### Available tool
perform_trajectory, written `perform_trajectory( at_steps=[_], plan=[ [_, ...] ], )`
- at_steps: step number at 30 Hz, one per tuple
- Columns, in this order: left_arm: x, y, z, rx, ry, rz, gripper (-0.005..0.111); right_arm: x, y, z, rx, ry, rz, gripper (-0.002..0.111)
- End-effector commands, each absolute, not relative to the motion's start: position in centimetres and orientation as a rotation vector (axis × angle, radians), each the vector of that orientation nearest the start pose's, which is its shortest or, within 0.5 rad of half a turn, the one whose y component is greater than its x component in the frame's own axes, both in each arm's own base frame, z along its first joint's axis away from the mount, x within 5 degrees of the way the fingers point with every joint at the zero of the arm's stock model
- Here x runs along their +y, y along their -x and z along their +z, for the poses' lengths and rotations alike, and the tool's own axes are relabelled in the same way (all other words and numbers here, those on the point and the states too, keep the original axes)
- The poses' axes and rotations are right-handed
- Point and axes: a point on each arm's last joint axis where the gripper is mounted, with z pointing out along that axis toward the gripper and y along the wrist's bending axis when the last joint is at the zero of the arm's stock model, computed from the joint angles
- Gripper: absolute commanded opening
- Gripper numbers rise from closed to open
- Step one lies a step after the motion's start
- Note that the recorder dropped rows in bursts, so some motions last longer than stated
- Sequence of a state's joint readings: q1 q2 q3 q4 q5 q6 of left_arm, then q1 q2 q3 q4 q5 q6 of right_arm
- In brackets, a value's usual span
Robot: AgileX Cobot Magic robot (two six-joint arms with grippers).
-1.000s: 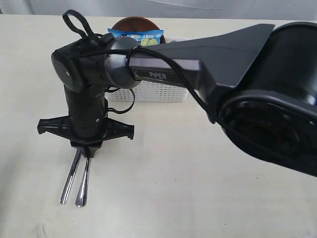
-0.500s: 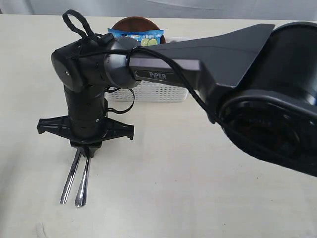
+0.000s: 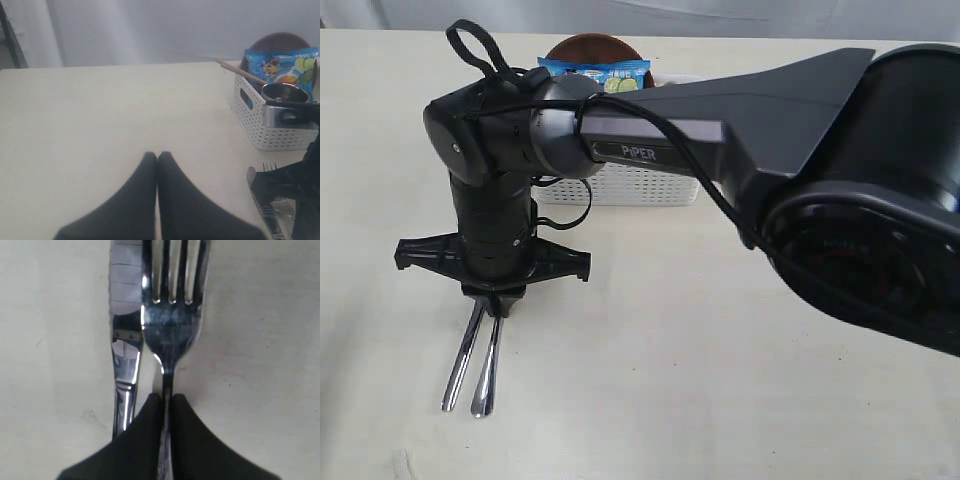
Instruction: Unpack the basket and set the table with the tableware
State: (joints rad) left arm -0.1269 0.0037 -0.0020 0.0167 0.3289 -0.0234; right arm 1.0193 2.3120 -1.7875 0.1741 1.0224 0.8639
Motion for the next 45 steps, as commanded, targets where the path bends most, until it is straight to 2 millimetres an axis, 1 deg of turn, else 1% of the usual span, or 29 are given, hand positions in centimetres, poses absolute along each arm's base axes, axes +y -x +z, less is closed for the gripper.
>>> perform_trajectory(
  at_steps=[1,4,6,8,10,13,17,20,25,27,30,34,36,39,40,45],
  plan=[
    [-0.7,-5.4,18.4,1.805,-0.108,-0.099,0.0,40.3,-23.6,13.2,3.177,0.114,0.297,0.003],
    [-0.7,-5.4,18.4,1.805,-0.108,-0.099,0.0,40.3,-23.6,13.2,3.177,0.116,0.297,0.019],
    [-0.7,-5.4,18.4,1.805,-0.108,-0.099,0.0,40.3,-23.6,13.2,3.18,0.124,0.291,0.034],
    [-0.7,-5.4,18.4,1.805,-0.108,-0.099,0.0,40.3,-23.6,13.3,3.173,0.162,0.292,0.044],
    [-0.7,-5.4,18.4,1.805,-0.108,-0.099,0.0,40.2,-23.6,13.4,3.167,0.209,0.295,0.05],
    [-0.7,-5.4,18.4,1.805,-0.108,-0.099,0.0,40.0,-23.8,14.0,3.146,0.273,0.307,0.051],
    [-0.7,-5.4,18.4,1.805,-0.108,-0.099,0.0,39.0,-24.9,16.1,3.118,0.304,0.333,0.051],
    [-0.7,-5.4,18.4,1.805,-0.108,-0.099,0.0,37.6,-26.1,18.4,3.081,0.314,0.353,0.051],
    [-0.7,-5.4,18.4,1.804,-0.113,-0.092,0.0,35.1,-28.2,22.8,2.978,0.305,0.423,0.051],
    [-0.7,-5.4,18.4,1.804,-0.113,-0.092,0.0,34.1,-29.0,24.2,2.923,0.285,0.427,0.051],
    [-0.7,-5.4,18.4,1.804,-0.113,-0.092,0.0,32.7,-30.4,25.4,2.852,0.246,0.399,0.051],
    [-0.7,-5.4,18.4,1.804,-0.113,-0.092,0.0,31.0,-32.1,25.3,2.846,0.166,0.369,0.05],
    [-0.7,-5.4,18.4,1.804,-0.113,-0.092,0.0,30.2,-33.1,24.8,2.853,0.13,0.355,0.05],
    [-0.7,-5.4,18.4,1.804,-0.113,-0.092,0.0,29.5,-34.1,23.9,2.857,0.119,0.337,0.05],
    [-0.7,-5.4,18.4,1.804,-0.113,-0.092,0.0,29.3,-34.4,23.8,2.85,0.115,0.341,0.05],
    [-0.7,-5.4,18.4,1.804,-0.113,-0.092,0.0,29.7,-35.4,22.7,2.803,0.137,0.369,0.05]
  ],
)
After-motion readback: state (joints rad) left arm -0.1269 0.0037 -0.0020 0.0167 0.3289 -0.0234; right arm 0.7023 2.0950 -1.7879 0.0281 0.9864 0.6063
